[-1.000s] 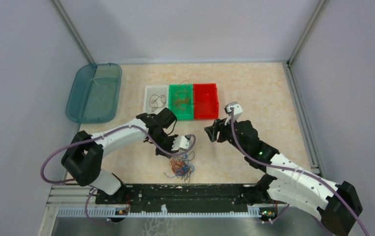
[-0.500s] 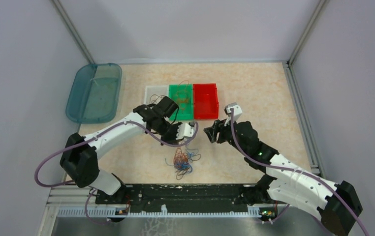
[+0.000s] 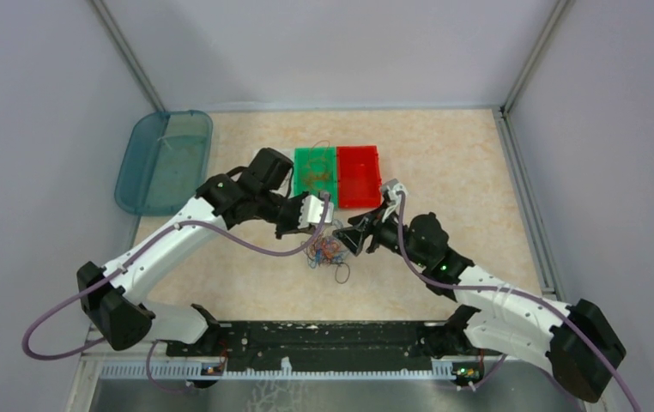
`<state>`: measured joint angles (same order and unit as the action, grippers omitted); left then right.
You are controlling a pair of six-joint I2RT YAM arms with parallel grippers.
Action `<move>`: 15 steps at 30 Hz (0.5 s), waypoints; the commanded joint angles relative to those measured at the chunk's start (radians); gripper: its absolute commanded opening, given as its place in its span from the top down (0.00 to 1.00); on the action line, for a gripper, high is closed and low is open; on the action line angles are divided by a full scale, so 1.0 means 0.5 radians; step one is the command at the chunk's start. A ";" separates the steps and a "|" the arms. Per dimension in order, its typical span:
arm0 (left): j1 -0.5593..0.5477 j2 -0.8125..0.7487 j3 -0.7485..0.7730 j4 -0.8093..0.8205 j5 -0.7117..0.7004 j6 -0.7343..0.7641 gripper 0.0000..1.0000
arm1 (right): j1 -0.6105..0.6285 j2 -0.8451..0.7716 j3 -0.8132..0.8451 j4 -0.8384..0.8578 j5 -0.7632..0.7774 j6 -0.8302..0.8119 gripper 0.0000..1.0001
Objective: Untangle the cables
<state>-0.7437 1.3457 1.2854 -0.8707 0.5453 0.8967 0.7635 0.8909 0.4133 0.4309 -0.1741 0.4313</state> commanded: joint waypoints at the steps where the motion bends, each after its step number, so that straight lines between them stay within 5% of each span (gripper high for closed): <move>1: 0.002 -0.053 0.136 -0.071 0.158 -0.035 1.00 | 0.032 0.150 0.112 0.341 -0.143 0.054 0.34; 15: -0.015 -0.118 0.200 -0.047 0.168 -0.132 1.00 | 0.252 0.364 0.142 0.579 0.134 0.072 0.35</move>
<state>-0.7448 1.3098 1.3727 -0.8867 0.5938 0.8593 0.8707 1.0786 0.4477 0.6201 -0.1795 0.4572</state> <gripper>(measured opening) 0.006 0.655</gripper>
